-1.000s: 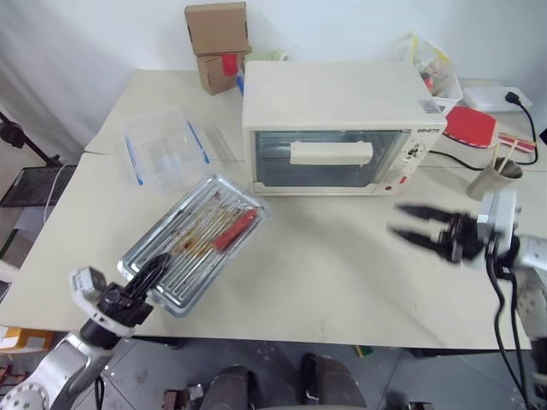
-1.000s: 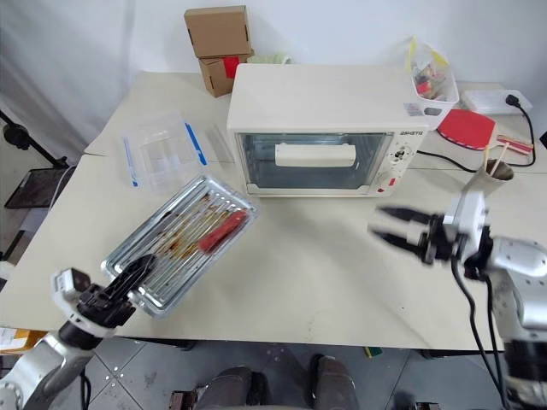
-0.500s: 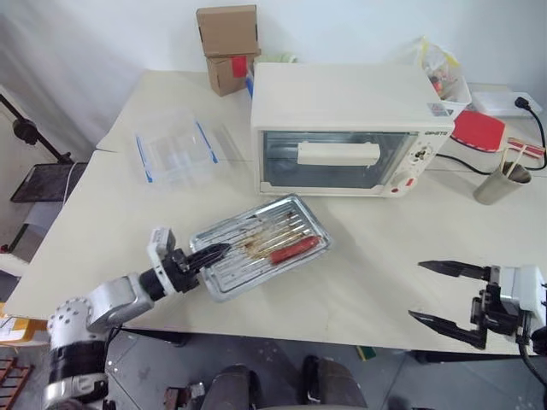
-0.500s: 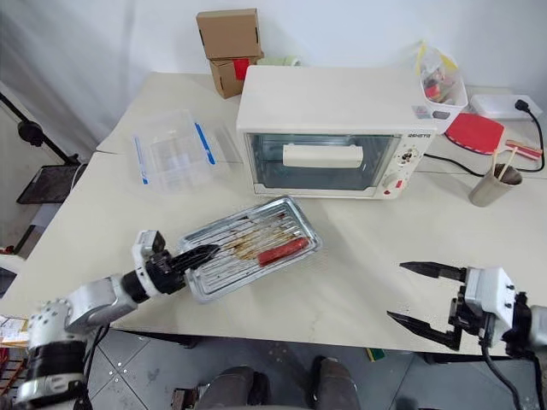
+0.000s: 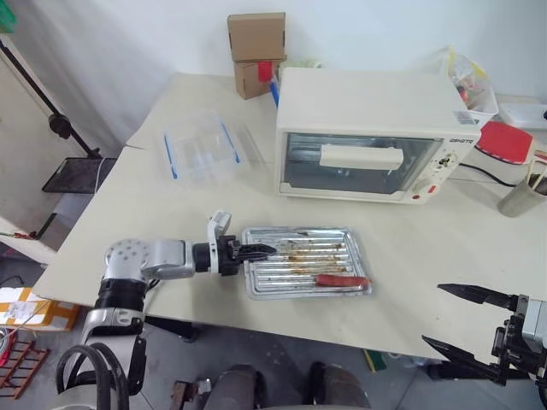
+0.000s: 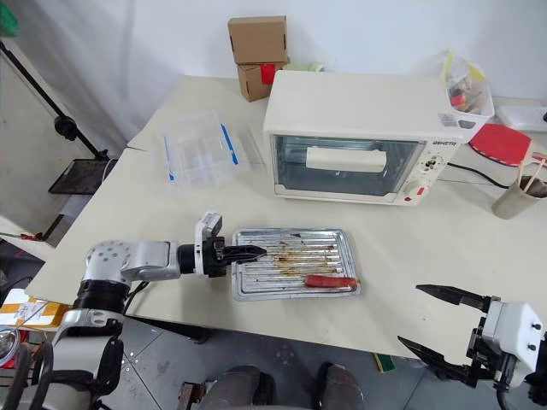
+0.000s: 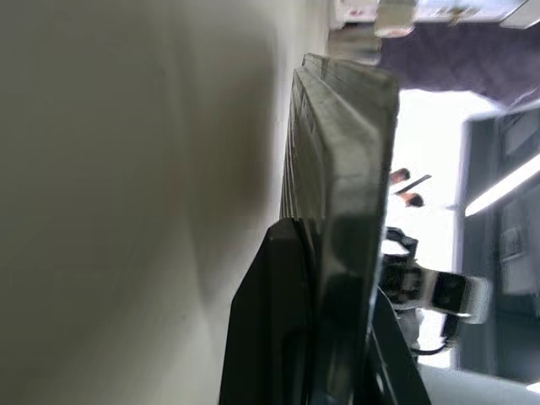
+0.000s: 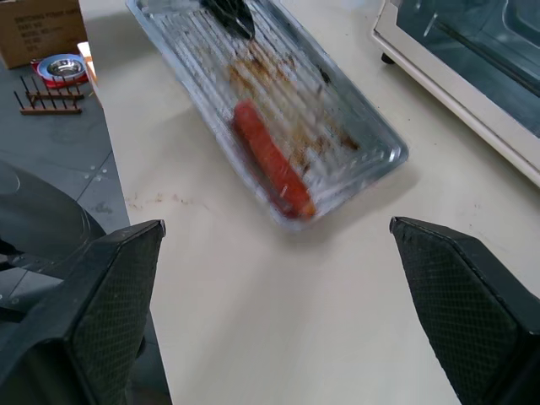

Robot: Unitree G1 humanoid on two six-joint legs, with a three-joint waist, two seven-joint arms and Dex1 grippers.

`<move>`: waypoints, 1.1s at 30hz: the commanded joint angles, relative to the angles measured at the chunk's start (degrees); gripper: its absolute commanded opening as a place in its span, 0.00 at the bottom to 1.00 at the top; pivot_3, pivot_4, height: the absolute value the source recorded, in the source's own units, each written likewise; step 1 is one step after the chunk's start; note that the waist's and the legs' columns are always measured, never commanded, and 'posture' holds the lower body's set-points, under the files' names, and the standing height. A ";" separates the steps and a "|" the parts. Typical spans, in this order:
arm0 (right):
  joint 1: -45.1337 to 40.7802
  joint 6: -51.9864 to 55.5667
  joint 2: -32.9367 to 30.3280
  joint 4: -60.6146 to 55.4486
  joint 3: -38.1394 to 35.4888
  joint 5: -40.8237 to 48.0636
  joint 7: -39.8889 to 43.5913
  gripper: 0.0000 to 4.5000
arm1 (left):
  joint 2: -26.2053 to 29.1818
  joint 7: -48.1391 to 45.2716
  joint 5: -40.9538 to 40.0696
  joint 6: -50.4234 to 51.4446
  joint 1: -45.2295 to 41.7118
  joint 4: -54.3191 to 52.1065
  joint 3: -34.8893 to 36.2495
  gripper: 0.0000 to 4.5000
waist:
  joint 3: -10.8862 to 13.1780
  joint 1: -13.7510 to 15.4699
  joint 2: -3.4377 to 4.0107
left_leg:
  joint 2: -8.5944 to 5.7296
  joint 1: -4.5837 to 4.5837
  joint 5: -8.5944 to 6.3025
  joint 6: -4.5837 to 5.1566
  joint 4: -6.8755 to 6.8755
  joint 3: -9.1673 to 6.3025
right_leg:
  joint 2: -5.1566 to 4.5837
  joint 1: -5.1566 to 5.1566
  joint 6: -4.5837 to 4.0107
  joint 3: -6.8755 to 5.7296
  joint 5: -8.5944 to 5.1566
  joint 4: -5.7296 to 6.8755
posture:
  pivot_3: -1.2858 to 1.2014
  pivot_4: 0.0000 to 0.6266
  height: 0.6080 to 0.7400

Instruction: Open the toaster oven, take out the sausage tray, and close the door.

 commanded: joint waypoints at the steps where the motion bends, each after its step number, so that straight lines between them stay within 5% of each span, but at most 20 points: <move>1: 0.80 0.14 0.35 -1.93 -2.33 1.14 -0.46 1.00 | -2.09 -6.95 11.86 -1.49 -1.93 4.51 -4.20 0.09 | 0.00 0.09 0.00 | -0.04 0.01 -0.01 0.01 -0.01 0.00 | -0.03 0.07 0.11 -0.01 0.07 -0.13 | 0.52 0.24 1.00; 10: -0.70 0.44 -0.20 -0.96 -1.06 0.49 -0.68 1.00 | 0.45 -23.77 27.74 -4.05 -1.13 -1.16 -7.38 0.68 | 0.02 -0.22 -0.04 | -0.11 -0.05 -0.07 0.11 -0.31 0.00 | -0.15 0.02 0.28 0.01 0.18 -0.50 | 0.52 0.24 1.00; 15: -2.59 0.36 -0.68 1.04 -0.07 -0.04 0.07 1.00 | 7.63 -34.09 35.50 -14.23 4.70 -13.29 -10.06 0.97 | 0.03 -1.80 -0.06 | -0.09 0.01 -0.06 0.09 -0.31 0.01 | -0.15 0.07 0.27 0.06 0.18 -0.51 | 0.52 0.24 1.00; 18: -4.93 0.52 -1.49 3.22 0.73 -0.05 0.86 1.00 | 15.02 -43.96 44.66 -31.23 11.18 -22.45 -13.21 0.99 | 0.02 -3.42 -0.04 | 0.01 0.12 0.01 -0.08 -0.44 0.06 | -0.10 0.09 0.16 0.10 0.17 -0.49 | 0.52 0.24 1.00; 20: -7.04 1.18 -2.03 4.63 1.46 0.37 1.09 1.00 | 17.01 -48.06 48.98 -45.92 16.53 -25.68 -8.86 0.99 | 0.00 -4.64 0.00 | 0.09 0.16 0.08 -0.21 -0.65 0.11 | -0.02 0.03 -0.01 0.11 0.16 -0.51 | 0.52 0.24 1.00; 26: -11.62 1.91 -3.62 7.67 3.52 0.78 2.55 1.00 | 24.00 -61.15 56.64 -66.92 25.27 -24.91 -3.38 0.99 | 0.19 -4.85 -0.28 | 0.16 -0.19 0.49 -0.03 -1.28 0.18 | 0.03 -0.98 -0.60 0.06 -0.16 -0.03 | 0.52 0.24 1.00; 33: -17.26 4.14 -6.33 10.01 4.58 3.02 5.32 1.00 | 25.42 -70.55 57.57 -85.80 32.43 -23.80 6.88 0.99 | 0.30 -4.46 -0.28 | 0.18 -0.56 0.50 0.62 -1.25 0.06 | -0.07 -1.09 -0.62 -0.29 -0.17 -0.24 | 0.52 0.24 1.00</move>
